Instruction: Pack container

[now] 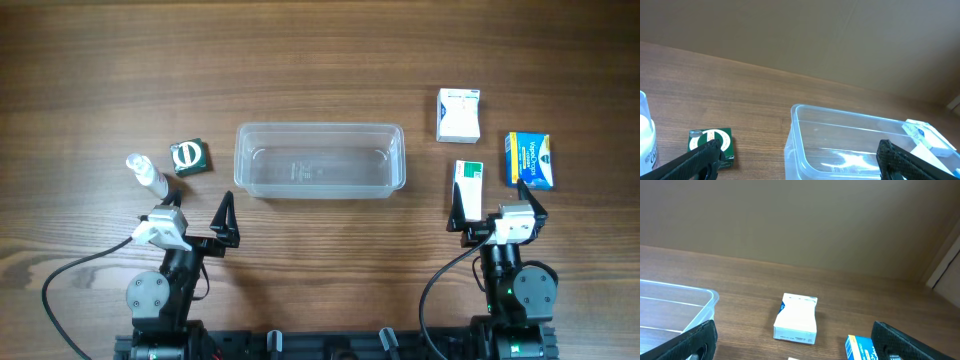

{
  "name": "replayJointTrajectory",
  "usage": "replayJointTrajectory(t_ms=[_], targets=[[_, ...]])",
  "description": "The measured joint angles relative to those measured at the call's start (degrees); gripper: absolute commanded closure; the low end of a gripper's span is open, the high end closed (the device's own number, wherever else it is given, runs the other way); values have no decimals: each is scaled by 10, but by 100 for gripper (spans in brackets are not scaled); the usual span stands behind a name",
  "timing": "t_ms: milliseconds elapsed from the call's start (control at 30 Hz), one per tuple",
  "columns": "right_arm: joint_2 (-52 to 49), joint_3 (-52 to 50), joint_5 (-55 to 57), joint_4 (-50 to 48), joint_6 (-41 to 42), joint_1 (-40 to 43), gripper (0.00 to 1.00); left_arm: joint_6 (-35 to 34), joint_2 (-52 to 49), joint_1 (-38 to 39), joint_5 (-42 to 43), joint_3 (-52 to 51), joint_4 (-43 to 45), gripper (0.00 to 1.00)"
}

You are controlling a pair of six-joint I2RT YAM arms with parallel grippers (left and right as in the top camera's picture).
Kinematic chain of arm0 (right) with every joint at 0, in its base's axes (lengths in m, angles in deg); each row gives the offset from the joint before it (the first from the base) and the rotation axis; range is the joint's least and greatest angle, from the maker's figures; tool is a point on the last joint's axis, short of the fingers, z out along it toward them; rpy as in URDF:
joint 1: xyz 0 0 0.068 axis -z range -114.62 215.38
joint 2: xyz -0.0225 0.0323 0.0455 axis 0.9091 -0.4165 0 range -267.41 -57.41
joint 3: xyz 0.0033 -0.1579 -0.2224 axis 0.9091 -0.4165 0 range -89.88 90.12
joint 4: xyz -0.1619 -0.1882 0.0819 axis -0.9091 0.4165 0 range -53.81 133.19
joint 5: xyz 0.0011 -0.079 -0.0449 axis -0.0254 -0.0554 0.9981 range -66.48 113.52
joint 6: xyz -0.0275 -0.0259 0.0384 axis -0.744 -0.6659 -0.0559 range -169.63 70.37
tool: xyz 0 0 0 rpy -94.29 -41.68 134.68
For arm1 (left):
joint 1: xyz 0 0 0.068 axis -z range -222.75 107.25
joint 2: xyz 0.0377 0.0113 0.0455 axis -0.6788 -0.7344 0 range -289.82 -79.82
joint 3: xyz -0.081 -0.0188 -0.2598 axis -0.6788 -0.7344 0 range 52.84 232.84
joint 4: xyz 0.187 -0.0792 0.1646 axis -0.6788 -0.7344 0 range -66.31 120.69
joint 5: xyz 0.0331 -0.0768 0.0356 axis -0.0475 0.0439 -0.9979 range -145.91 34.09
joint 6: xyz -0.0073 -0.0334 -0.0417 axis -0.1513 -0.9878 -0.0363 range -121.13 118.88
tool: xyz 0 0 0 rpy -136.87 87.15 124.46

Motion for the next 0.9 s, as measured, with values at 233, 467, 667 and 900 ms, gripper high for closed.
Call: replayJointTrajectory(t_ms=[233, 467, 667, 900], targets=[[0, 0, 0, 0, 0, 0, 0, 0, 0, 0, 0, 0, 0, 0], [0, 0, -7, -19, 6, 0, 0, 0, 0, 0, 0, 0, 0, 0], [-35, 29, -9, -20, 66, 0, 0, 0, 0, 0, 0, 0, 0, 0], [-304, 253, -47, 19, 100, 0, 0, 0, 0, 0, 0, 0, 0, 0]])
